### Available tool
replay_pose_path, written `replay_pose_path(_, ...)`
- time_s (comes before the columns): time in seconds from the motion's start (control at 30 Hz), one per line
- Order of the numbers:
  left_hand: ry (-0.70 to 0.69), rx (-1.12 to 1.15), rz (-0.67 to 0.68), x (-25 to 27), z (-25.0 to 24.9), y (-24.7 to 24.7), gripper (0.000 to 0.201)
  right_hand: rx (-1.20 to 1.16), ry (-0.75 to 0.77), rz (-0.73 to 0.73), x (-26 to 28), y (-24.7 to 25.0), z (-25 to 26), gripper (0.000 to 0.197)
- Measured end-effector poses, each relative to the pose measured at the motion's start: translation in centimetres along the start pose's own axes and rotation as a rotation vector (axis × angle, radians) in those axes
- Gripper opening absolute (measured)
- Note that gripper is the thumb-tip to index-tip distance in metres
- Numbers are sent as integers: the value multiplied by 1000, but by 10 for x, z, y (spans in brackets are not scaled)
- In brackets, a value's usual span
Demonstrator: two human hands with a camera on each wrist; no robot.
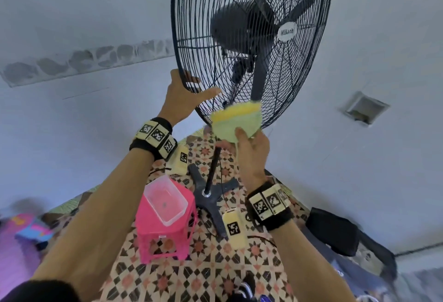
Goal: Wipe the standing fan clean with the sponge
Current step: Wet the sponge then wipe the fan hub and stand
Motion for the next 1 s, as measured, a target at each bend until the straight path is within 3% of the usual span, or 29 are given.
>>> replay_pose_path(0.1, -24, -8, -17, -1, -1, -2, 86, 14, -35, -183, -10, 38, -6, 24)
replay_pose_path(0.2, -28, -10, -28, 3, 3, -4, 88, 381, -87, -300, -41, 77, -46, 49)
replay_pose_path(0.3, -18, -20, -23, 3, 1, -3, 92, 471, -109, -312, -75, 91, -73, 48)
replay_pose_path(0.37, -15, -21, -19, 1, 0, -2, 95, 488, -120, -309, -73, 78, -55, 39)
replay_pose_path(0.5, -19, -36, -36, 2, 0, -4, 93, 541, -208, -328, -45, 72, -35, 40)
replay_pose_path(0.6, -24, -40, -44, 6, 1, -6, 92, 542, -323, -222, -21, 70, -39, 25)
replay_pose_path(0.7, -18, -44, -55, 5, -1, -6, 89, 391, -227, -45, -19, 41, -38, 12)
replay_pose_path(0.87, -11, -29, -48, 2, -4, -5, 79, 220, -51, 219, -10, -1, -37, 14)
replay_pose_path(0.93, -11, -26, -41, 4, -2, -6, 77, 258, -60, 214, -17, 9, -57, 21)
replay_pose_path(1.0, -7, -32, -50, 7, -2, -7, 82, 271, -133, 92, -12, 26, -47, 22)
Point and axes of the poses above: each hand's wrist, its own x-axis away from the middle knuckle, its own y-axis out of the back of the hand, z = x × y, the point moved 4 cm from there along -x, towards the middle knuckle, and after that the axes turned 8 degrees about z, right-handed, at the moved point
